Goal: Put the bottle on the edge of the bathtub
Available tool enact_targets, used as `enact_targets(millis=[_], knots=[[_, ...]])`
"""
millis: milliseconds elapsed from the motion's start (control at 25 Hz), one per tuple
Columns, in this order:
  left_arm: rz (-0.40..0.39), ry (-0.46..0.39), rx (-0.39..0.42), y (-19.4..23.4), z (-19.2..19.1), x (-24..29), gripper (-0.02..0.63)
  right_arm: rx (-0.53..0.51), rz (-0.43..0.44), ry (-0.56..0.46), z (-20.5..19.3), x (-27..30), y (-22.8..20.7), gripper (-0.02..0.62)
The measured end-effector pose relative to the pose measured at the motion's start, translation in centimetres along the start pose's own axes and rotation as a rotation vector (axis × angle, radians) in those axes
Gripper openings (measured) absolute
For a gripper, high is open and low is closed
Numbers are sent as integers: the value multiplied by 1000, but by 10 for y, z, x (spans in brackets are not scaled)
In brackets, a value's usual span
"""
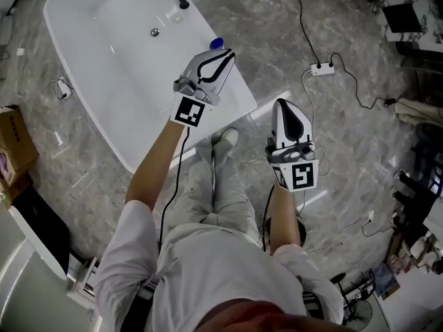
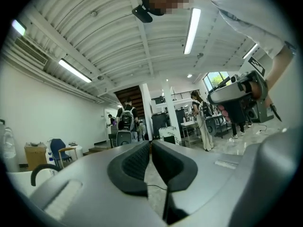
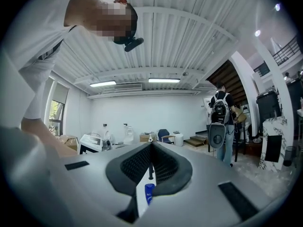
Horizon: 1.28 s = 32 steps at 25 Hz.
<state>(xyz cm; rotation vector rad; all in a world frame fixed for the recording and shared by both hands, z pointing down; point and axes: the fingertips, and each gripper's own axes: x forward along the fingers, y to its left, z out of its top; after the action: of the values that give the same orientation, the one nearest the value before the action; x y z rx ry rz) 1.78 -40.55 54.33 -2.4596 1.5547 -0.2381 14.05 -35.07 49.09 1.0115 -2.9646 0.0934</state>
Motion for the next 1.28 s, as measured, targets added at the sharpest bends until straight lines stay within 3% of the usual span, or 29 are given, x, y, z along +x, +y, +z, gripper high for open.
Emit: enact_targets(millis=[80, 360, 720, 960, 1280], knots=[[14, -2, -1, -1, 24, -8, -3, 0, 6, 8, 18, -10, 7, 0], [43, -27, -19, -12, 105, -32, -3, -34, 17, 39, 73, -40, 33, 0], [62, -3, -158, -43, 179, -76, -3, -83, 40, 19, 132, -70, 60, 0], [98, 12, -181, -52, 208, -110, -4, -93, 40, 1, 146, -84, 74, 0], [69, 50, -182, -92, 226, -125, -3, -78, 32, -5, 150, -111, 65, 0]])
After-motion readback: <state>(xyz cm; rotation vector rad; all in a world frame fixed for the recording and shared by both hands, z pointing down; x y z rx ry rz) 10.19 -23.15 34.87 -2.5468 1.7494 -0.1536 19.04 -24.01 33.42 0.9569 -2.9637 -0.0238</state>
